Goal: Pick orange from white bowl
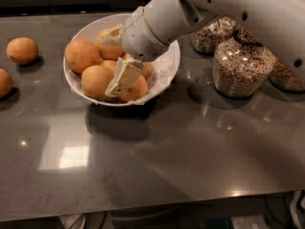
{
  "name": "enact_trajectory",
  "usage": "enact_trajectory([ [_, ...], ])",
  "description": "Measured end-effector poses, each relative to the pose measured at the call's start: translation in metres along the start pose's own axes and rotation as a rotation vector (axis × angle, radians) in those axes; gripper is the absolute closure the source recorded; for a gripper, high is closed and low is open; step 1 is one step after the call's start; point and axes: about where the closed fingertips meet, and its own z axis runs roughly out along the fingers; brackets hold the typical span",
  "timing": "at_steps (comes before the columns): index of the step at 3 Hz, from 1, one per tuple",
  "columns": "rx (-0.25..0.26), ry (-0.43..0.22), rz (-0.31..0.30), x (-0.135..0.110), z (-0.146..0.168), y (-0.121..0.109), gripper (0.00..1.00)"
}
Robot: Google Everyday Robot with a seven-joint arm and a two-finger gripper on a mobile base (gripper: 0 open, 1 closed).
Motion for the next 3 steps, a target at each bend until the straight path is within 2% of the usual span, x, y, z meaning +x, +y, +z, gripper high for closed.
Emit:
enact_trajectory([
  [1, 0.004, 0.005, 0.007, 0.0001, 0.0002, 0.0017, 0.38],
  [3, -0.004, 0.008, 0.016, 0.0016, 0.0053, 0.0031, 0.42],
])
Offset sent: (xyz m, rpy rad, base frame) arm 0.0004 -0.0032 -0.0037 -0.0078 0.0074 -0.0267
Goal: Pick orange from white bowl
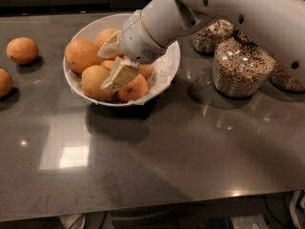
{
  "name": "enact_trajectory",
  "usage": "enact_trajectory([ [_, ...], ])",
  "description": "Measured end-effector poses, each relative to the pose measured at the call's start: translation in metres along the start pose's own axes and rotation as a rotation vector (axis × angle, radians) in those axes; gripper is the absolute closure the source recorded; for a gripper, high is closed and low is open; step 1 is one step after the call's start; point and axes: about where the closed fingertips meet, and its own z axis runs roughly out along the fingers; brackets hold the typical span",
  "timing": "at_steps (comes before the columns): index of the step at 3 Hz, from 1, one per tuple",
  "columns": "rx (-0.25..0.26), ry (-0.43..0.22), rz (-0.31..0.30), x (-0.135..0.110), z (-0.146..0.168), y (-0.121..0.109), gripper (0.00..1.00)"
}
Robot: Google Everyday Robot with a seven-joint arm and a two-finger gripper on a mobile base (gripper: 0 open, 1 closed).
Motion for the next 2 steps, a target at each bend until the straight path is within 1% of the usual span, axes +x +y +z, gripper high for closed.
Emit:
enact_trajectory([
  [1, -0.017, -0.002, 0.008, 0.003, 0.01, -0.001, 0.44],
  [2, -0.038, -0.004, 0.013, 0.006, 0.022, -0.001, 0.41],
])
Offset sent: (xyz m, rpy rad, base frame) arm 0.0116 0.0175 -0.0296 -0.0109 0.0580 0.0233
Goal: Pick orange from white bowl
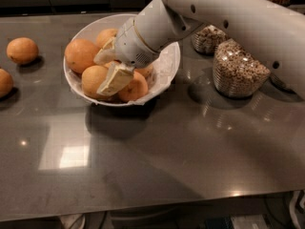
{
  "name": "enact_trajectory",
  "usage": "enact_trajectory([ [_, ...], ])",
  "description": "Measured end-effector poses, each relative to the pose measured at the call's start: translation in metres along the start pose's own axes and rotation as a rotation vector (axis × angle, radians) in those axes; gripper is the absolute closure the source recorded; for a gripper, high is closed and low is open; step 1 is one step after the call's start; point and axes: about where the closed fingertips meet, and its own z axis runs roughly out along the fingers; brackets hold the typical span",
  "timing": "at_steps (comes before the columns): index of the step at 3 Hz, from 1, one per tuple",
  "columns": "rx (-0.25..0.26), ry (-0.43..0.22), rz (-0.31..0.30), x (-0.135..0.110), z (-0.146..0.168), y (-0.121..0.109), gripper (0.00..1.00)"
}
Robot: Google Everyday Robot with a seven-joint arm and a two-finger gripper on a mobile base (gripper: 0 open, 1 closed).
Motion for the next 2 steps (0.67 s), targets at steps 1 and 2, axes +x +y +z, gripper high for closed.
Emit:
enact_trajectory([
  [1, -0.014, -0.003, 0.0, 0.0, 0.007, 0.0, 0.36],
  [2, -0.036, -0.012, 0.002, 0.003, 0.018, 0.0, 0.39],
])
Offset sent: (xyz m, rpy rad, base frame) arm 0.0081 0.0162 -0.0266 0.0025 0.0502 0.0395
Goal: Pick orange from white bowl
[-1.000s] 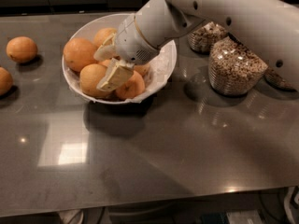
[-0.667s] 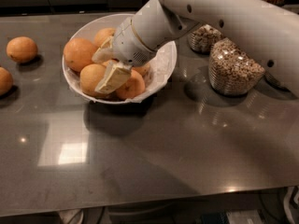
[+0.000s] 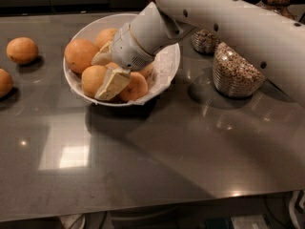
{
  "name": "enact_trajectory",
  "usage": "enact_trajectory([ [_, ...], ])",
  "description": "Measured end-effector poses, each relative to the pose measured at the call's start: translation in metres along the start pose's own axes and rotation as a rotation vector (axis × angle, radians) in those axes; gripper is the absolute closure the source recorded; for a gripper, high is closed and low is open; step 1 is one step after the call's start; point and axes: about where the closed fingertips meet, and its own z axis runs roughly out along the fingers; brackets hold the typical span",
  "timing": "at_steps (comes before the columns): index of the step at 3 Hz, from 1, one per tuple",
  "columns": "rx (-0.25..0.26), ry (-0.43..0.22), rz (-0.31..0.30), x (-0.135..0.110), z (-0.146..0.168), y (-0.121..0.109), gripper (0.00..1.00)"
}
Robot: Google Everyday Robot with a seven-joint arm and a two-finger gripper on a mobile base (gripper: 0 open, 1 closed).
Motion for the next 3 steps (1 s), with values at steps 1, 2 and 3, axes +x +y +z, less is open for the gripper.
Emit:
enact_trajectory([
  [1, -0.016, -0.004, 0.007, 0.0055, 0.0084, -0.0024, 0.41],
  [2, -0.019, -0.006, 0.009, 0.0063, 0.0101, -0.0032, 0.42],
  [3, -0.021, -0.008, 0.012, 0.0081, 0.0121, -0.0041, 0.6],
])
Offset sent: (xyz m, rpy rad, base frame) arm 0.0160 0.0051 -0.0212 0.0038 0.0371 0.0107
